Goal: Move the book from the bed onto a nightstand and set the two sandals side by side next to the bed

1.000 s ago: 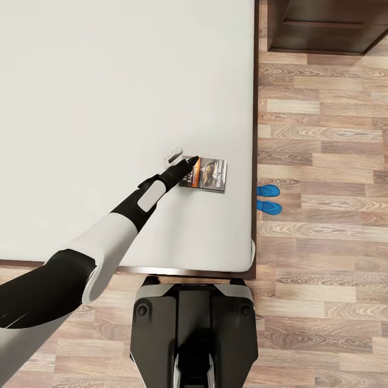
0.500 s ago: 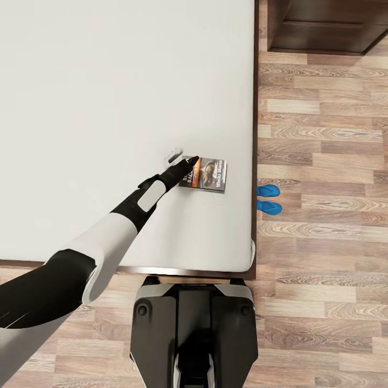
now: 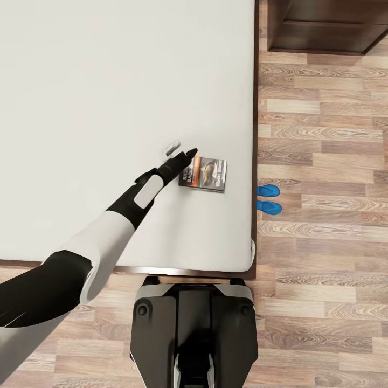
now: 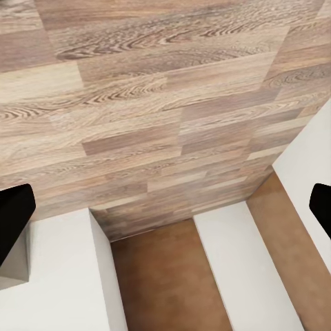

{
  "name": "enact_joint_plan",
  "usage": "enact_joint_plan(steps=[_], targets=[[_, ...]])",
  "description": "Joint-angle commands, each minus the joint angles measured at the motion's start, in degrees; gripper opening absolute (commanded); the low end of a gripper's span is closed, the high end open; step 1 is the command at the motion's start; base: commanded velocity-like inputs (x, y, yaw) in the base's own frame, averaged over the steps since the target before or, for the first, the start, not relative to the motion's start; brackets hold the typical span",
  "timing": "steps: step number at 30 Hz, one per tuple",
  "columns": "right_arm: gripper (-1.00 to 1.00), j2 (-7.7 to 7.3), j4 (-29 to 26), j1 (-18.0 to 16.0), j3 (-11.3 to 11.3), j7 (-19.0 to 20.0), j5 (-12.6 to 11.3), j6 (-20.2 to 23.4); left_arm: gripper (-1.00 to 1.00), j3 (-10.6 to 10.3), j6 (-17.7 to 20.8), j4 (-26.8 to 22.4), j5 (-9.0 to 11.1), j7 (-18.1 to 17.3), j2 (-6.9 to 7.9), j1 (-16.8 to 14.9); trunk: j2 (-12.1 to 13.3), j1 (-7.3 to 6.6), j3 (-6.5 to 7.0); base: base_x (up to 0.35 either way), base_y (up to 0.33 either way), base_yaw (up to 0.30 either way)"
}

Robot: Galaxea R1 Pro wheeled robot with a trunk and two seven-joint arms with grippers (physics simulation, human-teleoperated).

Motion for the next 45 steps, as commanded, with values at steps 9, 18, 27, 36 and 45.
enact_joint_plan(steps=[9,18,27,36,45], targets=[[1.00,-0.02,0.1,0.0,-0.5,-0.2,0.6,-0.2,1.00,-0.2,0.3,-0.3,0.5,-0.1,0.31,0.0,-0.1,0.03,-0.05,0.000,0.000,0.000],[1.00,-0.02,0.1,-0.1,-0.5,-0.2,0.6,-0.2,1.00,-0.2,0.3,-0.4,0.5,-0.1,0.39,0.0,-0.1,0.03,-0.05,0.000,0.000,0.000],[1.00,-0.02,0.1,0.0,-0.5,-0.2,0.6,-0.2,1.00,-0.2,0.1,-0.1,0.5,-0.2,1.37,0.1,-0.1,0.03,-0.05,0.000,0.000,0.000],[1.00,-0.02,0.1,-0.1,-0.5,-0.1,0.6,-0.2,1.00,-0.2,-0.1,0.1,0.6,-0.3,1.97,0.4,-0.1,0.03,-0.05,0.000,0.000,0.000],[1.00,-0.02,0.1,-0.1,-0.5,0.0,0.6,-0.2,1.00,-0.3,-0.5,2.1,0.6,-0.4,2.17,0.5,-0.1,0.03,-0.05,0.000,0.000,0.000]])
